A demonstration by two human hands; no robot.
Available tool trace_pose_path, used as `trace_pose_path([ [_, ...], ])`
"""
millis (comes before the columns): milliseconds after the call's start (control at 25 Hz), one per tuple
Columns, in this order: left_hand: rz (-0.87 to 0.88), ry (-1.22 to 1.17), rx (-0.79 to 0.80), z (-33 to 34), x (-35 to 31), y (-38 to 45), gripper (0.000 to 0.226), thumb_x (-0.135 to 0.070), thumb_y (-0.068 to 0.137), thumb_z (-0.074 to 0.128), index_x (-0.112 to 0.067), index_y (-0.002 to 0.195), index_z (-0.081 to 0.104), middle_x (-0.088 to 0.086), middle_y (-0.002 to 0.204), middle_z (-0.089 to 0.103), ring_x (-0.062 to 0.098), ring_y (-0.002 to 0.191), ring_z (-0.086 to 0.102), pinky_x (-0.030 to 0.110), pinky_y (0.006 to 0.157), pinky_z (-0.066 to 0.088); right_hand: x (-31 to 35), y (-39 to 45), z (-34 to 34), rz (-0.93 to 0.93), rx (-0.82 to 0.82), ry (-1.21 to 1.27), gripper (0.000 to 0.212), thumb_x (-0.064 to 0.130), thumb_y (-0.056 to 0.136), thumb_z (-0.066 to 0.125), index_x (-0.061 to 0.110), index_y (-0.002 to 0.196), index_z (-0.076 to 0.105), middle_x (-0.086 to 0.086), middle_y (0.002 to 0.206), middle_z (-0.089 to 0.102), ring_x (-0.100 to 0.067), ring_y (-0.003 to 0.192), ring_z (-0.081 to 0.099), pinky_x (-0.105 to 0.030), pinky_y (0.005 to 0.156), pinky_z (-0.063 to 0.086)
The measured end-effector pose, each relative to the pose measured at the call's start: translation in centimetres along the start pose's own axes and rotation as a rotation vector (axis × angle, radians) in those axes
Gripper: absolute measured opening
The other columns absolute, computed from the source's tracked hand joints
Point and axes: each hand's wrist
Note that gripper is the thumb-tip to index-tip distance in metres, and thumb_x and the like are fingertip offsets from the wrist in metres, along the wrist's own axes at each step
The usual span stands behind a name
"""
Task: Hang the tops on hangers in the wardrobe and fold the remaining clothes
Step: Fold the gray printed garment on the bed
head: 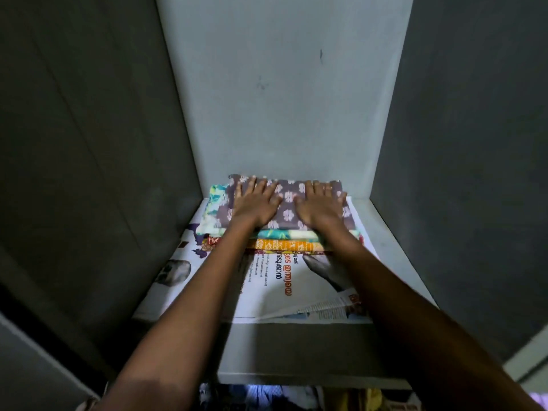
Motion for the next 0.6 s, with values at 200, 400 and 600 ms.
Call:
trace_pose_path([
  [200,-0.056,0.17,0.044,2.4,0.3,0.0,0.059,-0.052,0.098,0.01,-0.027,0.15,-0.003,-0.002,0.158,-0.005,0.02,0.144,-0.014,0.054,0.111,-0.012,-0.3,0.3,2.4,0.026,0.063,-0.124,0.064,0.052,0.098,0.013,0.018,0.151,0.001,-0.004,0.159,0.0,-0.027,0.145,-0.003,-0.06,0.111,0.001],
  [400,-0.125,0.198,0.041,2.8,0.3,0.1,0.067,-0.063,0.092,0.009,-0.031,0.149,-0.006,-0.005,0.157,-0.01,0.032,0.142,-0.017,0.069,0.105,-0.004,-0.4,0.4,2.6,0.02,0.07,-0.151,0.065,0.053,0.097,0.012,0.017,0.151,-0.002,-0.005,0.159,-0.001,-0.028,0.145,-0.005,-0.059,0.111,0.001],
  [600,-0.324,0.134,0.024,2.5,-0.6,-1.3,0.078,-0.072,0.087,0.01,-0.029,0.148,-0.009,0.006,0.156,-0.017,0.045,0.14,-0.009,0.063,0.109,0.0,-0.8,-1.3,2.0,0.116,0.069,-0.124,0.076,0.058,0.096,0.012,0.006,0.149,-0.005,-0.01,0.158,-0.005,-0.027,0.145,-0.009,-0.05,0.115,-0.001],
])
Point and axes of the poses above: each hand's wrist, its own y-axis towards the middle knuckle, its own z-axis out of the palm, x = y × z
